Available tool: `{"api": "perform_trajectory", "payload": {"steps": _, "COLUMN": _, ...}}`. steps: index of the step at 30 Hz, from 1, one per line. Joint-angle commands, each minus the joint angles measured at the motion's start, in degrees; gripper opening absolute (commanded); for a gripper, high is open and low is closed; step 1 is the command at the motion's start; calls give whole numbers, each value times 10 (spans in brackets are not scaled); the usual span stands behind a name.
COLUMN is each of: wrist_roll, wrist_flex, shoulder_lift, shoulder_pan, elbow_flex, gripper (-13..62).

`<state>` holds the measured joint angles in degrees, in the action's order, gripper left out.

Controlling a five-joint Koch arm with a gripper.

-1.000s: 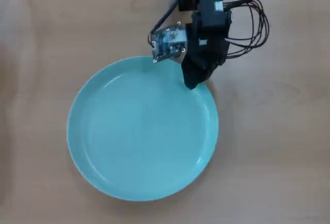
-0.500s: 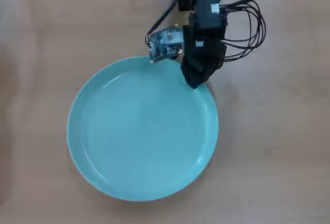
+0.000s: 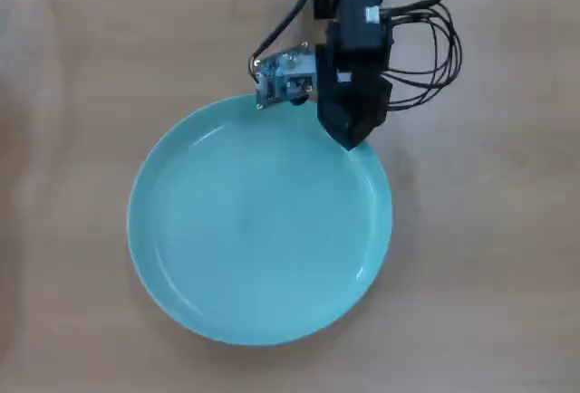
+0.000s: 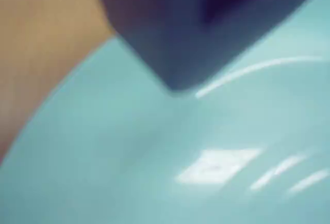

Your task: Move the green bowl from right to left

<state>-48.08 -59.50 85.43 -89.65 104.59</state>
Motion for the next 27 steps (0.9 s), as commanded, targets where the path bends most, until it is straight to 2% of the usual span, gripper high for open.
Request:
{"api": "perform_trajectory", "payload": {"steps": 1, "wrist_roll": 31, "wrist_flex": -9, "shoulder_lift": 3, "shoulder_pan": 16, "elbow_flex": -31, "gripper": -61}}
{"api": "perform_trajectory", "payload": {"steps": 16, "wrist_roll": 107, "wrist_flex": -10, "shoulder_lift": 1, "shoulder_pan": 209, "elbow_flex": -104, "gripper": -61}}
{"api": "perform_trajectory", "payload": {"steps": 27, "wrist_roll": 109, "wrist_flex": -6, "shoulder_lift": -20, "shoulder_pan": 359, "elbow_flex": -145, "gripper": -61}}
